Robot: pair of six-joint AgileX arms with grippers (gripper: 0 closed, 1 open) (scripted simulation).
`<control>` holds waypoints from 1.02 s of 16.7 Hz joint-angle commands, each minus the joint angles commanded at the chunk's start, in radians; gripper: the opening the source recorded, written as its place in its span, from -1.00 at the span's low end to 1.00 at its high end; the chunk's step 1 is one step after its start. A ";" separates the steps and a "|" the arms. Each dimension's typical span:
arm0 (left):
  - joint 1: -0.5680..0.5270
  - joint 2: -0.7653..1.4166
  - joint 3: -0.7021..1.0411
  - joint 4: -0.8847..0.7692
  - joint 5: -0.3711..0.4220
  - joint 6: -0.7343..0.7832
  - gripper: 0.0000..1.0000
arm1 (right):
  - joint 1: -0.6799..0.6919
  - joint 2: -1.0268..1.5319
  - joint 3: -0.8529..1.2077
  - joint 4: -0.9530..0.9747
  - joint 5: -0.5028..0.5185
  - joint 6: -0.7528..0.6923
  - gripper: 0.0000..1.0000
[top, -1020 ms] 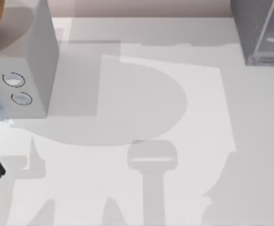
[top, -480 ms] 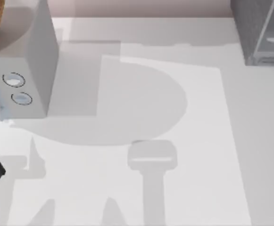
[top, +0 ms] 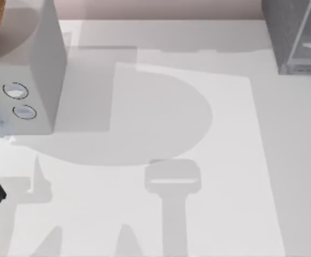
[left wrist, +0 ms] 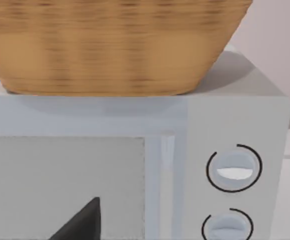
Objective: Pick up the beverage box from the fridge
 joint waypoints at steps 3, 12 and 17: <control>0.000 0.000 0.000 0.000 0.000 0.000 1.00 | 0.037 0.081 0.098 -0.027 0.034 -0.005 1.00; 0.000 0.000 0.000 0.000 0.000 0.000 1.00 | 0.232 0.454 0.716 -0.245 0.248 -0.009 1.00; 0.000 0.000 0.000 0.000 0.000 0.000 1.00 | 0.279 0.517 0.820 -0.303 0.299 -0.010 1.00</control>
